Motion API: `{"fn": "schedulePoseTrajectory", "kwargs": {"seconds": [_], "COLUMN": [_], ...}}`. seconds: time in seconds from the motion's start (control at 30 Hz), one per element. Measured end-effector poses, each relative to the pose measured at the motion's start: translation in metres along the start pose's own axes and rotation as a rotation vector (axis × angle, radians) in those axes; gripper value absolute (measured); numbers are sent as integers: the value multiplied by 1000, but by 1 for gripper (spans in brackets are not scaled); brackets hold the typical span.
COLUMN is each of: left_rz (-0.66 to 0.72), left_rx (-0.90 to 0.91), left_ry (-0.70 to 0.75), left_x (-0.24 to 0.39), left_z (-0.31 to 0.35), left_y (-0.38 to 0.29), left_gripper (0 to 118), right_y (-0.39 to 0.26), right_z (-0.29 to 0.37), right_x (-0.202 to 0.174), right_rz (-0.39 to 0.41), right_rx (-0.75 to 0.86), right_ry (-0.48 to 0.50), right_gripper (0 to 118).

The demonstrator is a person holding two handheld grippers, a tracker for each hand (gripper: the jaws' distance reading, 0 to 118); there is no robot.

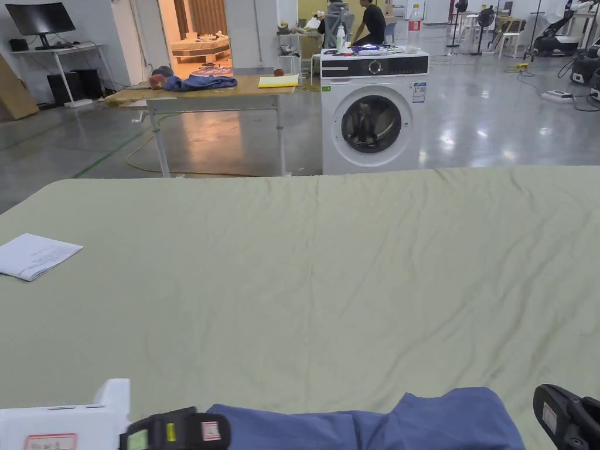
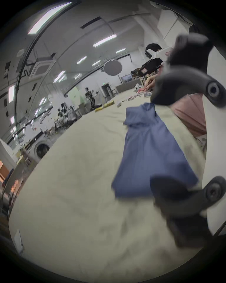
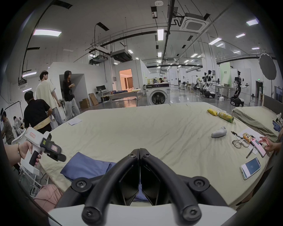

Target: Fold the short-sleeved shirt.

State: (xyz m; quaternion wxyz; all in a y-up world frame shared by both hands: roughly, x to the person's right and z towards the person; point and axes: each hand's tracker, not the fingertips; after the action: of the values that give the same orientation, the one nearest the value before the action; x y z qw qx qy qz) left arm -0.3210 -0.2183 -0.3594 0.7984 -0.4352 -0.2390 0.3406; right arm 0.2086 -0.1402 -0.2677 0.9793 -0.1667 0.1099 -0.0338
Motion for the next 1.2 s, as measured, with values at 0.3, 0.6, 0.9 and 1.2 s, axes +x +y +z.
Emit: {"fn": "schedulePoseTrajectory", "kwargs": {"seconds": [0.3, 0.6, 0.9, 1.2], "left_rz": [235, 275, 104, -323], "left_rx": [-68, -127, -130, 44], "left_ry": [-176, -505, -93, 720], "left_x": [-70, -75, -63, 27], "left_z": [-32, -128, -103, 10], "left_y": [-15, -4, -6, 8], "left_gripper": [103, 103, 9, 9], "right_y": [2, 6, 5, -1], "right_z": [-7, -9, -14, -15], "right_x": [-17, -22, -27, -23], "right_rz": [28, 29, 32, -17], "right_rx": [-38, -70, -87, -63], "right_ry": [11, 14, 27, 89], "right_gripper": [0, 0, 0, 0]}}
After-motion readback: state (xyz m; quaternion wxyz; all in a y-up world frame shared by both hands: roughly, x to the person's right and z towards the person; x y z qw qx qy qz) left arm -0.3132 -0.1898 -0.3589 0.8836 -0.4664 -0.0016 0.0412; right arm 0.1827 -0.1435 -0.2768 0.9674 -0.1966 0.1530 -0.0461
